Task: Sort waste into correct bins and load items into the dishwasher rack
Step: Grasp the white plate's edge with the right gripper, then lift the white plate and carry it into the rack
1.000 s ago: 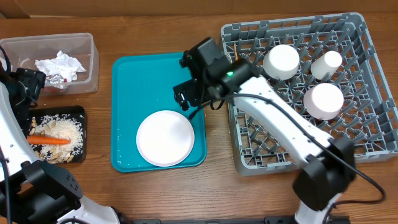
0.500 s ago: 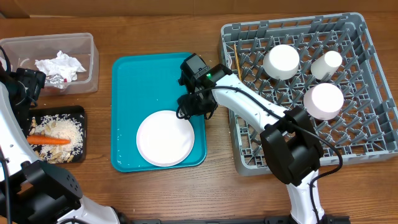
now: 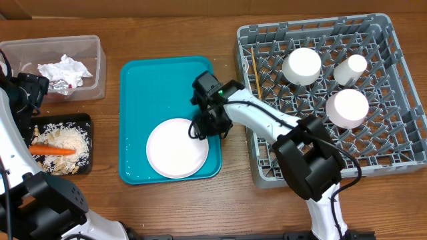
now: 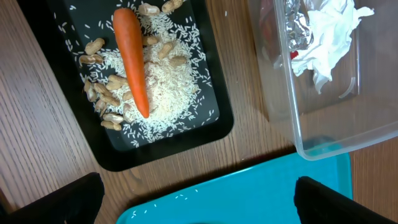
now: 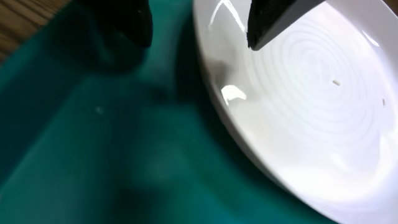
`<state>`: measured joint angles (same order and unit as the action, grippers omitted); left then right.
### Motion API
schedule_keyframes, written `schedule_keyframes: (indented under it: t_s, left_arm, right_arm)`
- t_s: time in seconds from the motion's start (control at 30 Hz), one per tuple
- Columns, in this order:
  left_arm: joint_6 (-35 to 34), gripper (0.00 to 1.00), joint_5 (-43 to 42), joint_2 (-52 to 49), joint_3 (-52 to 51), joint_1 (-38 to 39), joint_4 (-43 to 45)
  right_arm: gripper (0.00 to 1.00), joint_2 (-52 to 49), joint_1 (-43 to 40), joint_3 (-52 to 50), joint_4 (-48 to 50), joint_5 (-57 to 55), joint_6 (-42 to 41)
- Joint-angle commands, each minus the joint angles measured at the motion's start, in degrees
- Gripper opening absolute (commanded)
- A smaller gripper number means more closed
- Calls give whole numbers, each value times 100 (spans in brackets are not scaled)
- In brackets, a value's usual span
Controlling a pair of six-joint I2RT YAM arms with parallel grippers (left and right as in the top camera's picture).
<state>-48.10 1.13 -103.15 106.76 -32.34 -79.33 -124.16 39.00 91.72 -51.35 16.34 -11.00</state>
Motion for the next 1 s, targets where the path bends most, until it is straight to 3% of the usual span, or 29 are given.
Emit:
schedule_keyframes:
  t_s: [0.0,0.23,0.53,0.77,0.97]
  left_arm:
    - [-79,100,79,4,0,11,-11]
    - [-76,100,79,4,0,11,-11]
    - [-76,100,79,4,0,11,-11]
    - [-79,100,79,4,0,11,-11]
    - [-79,100,79,4,0,11,-11]
  right_arm:
    - [45,-17,85,-153,140,50,-149]
    - [4,-15,90,-160,199,26,-297]
    - [4,216,-37,1102,-988,-382,-299]
    - [4,774,-664,2717,-2507,-2269,-557]
    - [4,1364,-1609,3053,-3180,-3812,-577]
